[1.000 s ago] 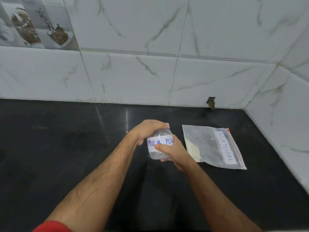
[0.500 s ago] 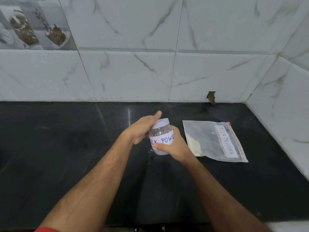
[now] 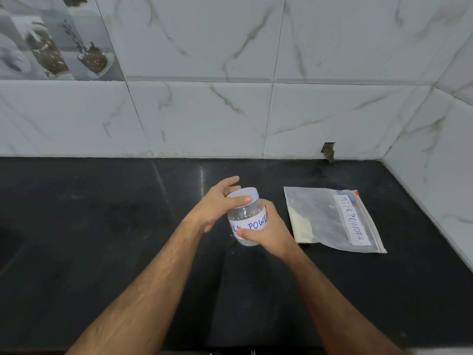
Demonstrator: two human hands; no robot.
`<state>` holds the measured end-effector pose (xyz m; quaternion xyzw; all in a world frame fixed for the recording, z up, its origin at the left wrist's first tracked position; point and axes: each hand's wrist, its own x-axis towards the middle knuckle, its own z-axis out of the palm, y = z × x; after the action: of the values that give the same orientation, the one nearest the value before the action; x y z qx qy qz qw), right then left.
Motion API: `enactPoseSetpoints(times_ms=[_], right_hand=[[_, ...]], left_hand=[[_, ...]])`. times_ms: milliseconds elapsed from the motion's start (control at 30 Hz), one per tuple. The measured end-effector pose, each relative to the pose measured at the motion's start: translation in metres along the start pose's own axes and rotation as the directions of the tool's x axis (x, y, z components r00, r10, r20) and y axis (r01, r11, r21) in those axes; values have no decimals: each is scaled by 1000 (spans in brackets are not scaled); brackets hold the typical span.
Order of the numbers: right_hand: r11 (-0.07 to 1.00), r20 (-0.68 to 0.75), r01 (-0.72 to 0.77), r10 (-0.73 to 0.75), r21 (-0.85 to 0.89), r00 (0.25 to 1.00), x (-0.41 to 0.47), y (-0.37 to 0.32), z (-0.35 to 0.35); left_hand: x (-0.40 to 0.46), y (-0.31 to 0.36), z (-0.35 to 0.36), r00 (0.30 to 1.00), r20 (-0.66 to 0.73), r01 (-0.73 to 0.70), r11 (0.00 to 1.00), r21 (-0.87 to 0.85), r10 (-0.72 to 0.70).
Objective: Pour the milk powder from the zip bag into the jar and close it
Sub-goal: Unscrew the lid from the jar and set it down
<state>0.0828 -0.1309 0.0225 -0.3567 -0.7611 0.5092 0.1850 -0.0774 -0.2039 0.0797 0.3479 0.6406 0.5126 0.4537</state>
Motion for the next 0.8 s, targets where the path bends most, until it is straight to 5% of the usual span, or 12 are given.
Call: enactPoseSetpoints(times_ms=[167,367,800], right_hand=[[1000,-69,-15,15,7,997,3,4,1],[1000,-98,-17,18,9,995,1,4,-1],[1000,-99,12,-13,-16,995,-2,4,-1]], left_hand=[[-5,0,-2,1000,-9,10,997,-75,-11],[-9,-5,-8,983,-176,-36,996,80,50],[-11,-5,-6,998,-52,-33,997,73,36]])
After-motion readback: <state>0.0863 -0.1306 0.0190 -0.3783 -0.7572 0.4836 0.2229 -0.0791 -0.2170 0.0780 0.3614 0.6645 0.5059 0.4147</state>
